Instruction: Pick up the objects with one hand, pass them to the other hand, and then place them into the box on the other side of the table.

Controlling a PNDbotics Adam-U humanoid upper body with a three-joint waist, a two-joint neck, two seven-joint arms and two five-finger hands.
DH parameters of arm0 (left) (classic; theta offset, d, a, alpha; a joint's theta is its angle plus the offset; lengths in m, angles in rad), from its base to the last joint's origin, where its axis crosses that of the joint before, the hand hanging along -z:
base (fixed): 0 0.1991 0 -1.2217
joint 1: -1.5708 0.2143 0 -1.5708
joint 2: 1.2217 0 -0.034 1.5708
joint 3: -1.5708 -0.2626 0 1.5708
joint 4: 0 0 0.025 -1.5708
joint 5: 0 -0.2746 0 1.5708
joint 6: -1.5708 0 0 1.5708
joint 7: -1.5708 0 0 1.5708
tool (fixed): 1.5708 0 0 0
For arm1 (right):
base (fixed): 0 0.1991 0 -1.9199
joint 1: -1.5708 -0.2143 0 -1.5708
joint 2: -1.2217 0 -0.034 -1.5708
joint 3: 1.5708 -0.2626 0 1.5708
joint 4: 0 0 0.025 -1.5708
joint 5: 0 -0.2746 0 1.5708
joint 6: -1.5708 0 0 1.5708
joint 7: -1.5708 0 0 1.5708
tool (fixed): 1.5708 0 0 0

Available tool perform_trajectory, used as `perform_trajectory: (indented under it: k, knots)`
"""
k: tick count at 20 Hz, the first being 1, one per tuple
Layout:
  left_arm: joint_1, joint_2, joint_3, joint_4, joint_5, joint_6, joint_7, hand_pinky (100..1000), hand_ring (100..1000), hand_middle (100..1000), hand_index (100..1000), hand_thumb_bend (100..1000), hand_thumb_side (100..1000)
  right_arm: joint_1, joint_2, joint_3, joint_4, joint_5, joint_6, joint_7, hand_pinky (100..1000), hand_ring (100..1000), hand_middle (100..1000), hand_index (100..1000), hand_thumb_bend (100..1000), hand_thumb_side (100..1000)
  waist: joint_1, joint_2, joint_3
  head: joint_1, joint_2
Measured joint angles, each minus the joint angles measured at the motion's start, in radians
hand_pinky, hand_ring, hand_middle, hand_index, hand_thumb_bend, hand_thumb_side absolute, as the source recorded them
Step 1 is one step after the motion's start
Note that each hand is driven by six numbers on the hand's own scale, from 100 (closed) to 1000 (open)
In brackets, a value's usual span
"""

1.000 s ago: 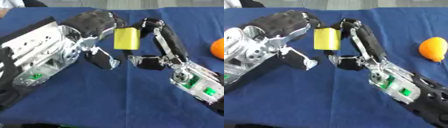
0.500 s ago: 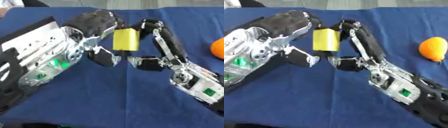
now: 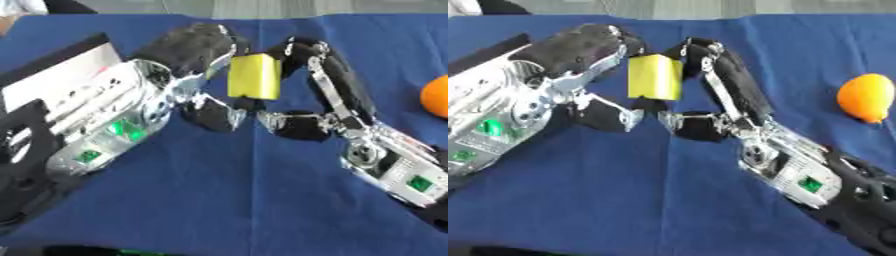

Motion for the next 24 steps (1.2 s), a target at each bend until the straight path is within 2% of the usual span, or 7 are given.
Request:
perform_trajectory:
  k: [4,5,9,13,19,24]
  knots:
    - [0.001,-0.001,0.0,0.006,0.017,0.001,0.019,836,718,496,544,100,258,0.0,0.0,0.0,0.002,0.002,-0.002,0.001,538,508,483,558,337,100,0.001,0.0,0.0,0.0,0.0]
    - [0.001,-0.003,0.0,0.007,0.022,0.0,0.025,828,694,483,523,100,255,0.0,0.0,0.0,0.003,0.004,-0.003,0.0,559,522,496,571,407,100,0.001,0.0,0.0,0.0,0.0]
    - [0.003,-0.008,0.0,0.012,0.042,-0.002,0.044,810,665,459,473,100,248,0.0,0.0,0.0,0.005,0.019,-0.014,-0.01,605,563,535,611,537,100,0.001,0.0,0.0,0.0,0.0]
    - [0.003,-0.009,-0.001,0.013,0.051,-0.007,0.053,801,651,445,431,100,250,0.0,-0.001,-0.001,0.005,0.047,-0.029,-0.026,653,614,587,659,629,157,0.001,0.0,-0.001,0.0,0.0]
    - [0.003,-0.01,-0.003,0.028,0.049,-0.009,0.055,798,647,435,404,100,253,0.002,-0.001,0.006,0.005,0.121,-0.039,-0.019,719,716,692,754,714,174,0.001,0.0,-0.001,0.0,0.0]
    - [0.003,-0.012,-0.003,0.037,0.036,-0.015,0.048,795,647,430,394,100,256,0.005,0.0,0.012,-0.001,0.184,-0.039,0.01,738,751,731,799,749,204,0.001,0.0,-0.001,0.0,0.0]
